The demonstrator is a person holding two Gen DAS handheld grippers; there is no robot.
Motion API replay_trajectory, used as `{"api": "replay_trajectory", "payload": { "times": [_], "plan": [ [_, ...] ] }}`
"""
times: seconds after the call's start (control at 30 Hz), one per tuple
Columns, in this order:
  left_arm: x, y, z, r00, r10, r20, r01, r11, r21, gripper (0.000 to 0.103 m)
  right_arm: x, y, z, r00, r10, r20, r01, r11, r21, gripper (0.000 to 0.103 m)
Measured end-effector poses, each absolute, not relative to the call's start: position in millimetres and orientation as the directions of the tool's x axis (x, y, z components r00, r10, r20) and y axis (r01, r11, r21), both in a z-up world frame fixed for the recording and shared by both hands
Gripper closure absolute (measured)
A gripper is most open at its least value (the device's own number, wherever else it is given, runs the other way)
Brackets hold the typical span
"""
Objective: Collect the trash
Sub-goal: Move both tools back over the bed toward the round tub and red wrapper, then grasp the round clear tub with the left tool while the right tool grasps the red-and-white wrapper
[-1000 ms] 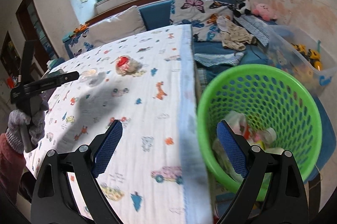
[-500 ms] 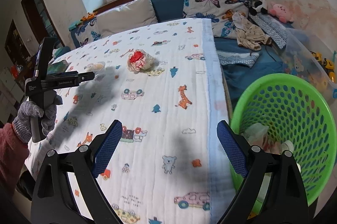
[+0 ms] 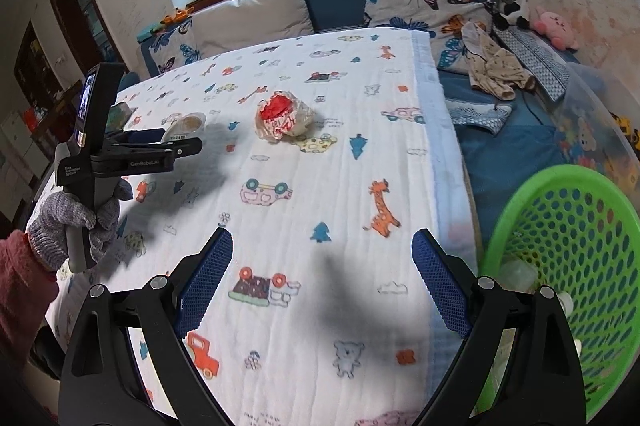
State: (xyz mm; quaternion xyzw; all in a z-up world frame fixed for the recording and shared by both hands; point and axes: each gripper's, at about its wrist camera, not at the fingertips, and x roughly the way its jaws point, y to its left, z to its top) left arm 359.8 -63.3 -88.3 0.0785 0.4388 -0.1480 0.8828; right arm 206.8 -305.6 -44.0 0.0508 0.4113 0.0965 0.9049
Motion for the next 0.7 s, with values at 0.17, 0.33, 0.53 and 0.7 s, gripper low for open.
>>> {"api": "replay_trajectory", "payload": {
  "times": [0.17,0.33,0.53,0.7],
  "plan": [
    [362,-63,-89,0.58,-0.204,-0.788,0.338,0.941,0.006,0.027,221,-297,-49,0.631,0.22,-0.744,-0.148,0.975,0.163,0.012],
    [358,-60,-85,0.609,-0.216,-0.763,0.339,0.941,0.003,0.037,232,-288,-54,0.617,0.225,-0.754,-0.17,0.974,0.151,0.013],
    [348,-50,-73,0.622,-0.216,-0.752,0.319,0.948,-0.008,0.038,251,-275,-57,0.609,0.237,-0.757,-0.198,0.969,0.145,0.016],
    [333,-38,-62,0.633,-0.206,-0.746,0.299,0.954,-0.009,0.038,273,-263,-58,0.611,0.25,-0.751,-0.212,0.966,0.15,0.018]
  ]
}}
